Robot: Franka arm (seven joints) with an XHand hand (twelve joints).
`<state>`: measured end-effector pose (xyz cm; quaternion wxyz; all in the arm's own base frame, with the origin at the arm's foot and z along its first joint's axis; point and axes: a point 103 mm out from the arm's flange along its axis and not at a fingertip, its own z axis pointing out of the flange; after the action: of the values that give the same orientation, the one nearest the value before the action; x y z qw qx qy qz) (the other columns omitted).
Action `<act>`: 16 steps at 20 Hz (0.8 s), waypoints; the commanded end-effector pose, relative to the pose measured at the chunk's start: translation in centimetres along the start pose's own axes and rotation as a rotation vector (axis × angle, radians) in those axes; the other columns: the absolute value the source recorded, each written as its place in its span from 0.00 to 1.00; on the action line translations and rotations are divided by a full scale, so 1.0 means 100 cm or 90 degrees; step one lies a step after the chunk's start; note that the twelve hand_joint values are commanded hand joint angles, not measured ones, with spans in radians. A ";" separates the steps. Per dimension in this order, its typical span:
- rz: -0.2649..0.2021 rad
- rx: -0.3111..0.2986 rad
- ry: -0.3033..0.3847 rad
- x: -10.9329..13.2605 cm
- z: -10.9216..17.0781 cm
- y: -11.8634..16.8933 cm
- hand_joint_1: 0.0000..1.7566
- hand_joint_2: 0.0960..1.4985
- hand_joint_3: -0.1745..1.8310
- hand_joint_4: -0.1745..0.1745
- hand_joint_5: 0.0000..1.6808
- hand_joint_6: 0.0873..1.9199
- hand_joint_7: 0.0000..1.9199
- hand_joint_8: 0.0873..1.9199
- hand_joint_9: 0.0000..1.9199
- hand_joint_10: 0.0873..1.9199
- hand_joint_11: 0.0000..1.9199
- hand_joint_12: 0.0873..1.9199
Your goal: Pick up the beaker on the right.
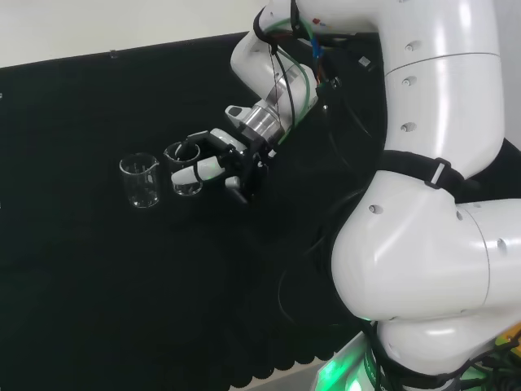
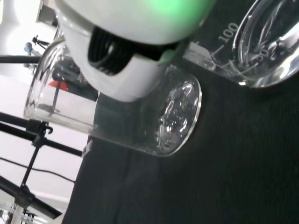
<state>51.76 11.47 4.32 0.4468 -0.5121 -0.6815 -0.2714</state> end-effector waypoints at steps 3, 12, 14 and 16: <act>-0.005 -0.029 0.010 0.000 -0.008 0.000 0.80 0.50 0.30 0.01 0.73 0.40 0.73 0.20 0.52 0.39 0.40 0.48; -0.024 -0.040 0.007 0.006 -0.017 0.002 0.80 0.47 0.33 0.00 0.74 0.38 0.75 0.17 0.54 0.38 0.42 0.47; -0.027 -0.037 -0.003 0.006 -0.020 0.002 0.80 0.52 0.27 0.00 0.71 0.39 0.73 0.20 0.53 0.40 0.42 0.47; -0.030 -0.030 -0.017 0.006 -0.022 0.002 0.80 0.61 0.17 0.00 0.66 0.41 0.69 0.29 0.50 0.44 0.41 0.46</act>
<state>52.52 10.28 5.67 0.4280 -0.5110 -0.6818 -0.3013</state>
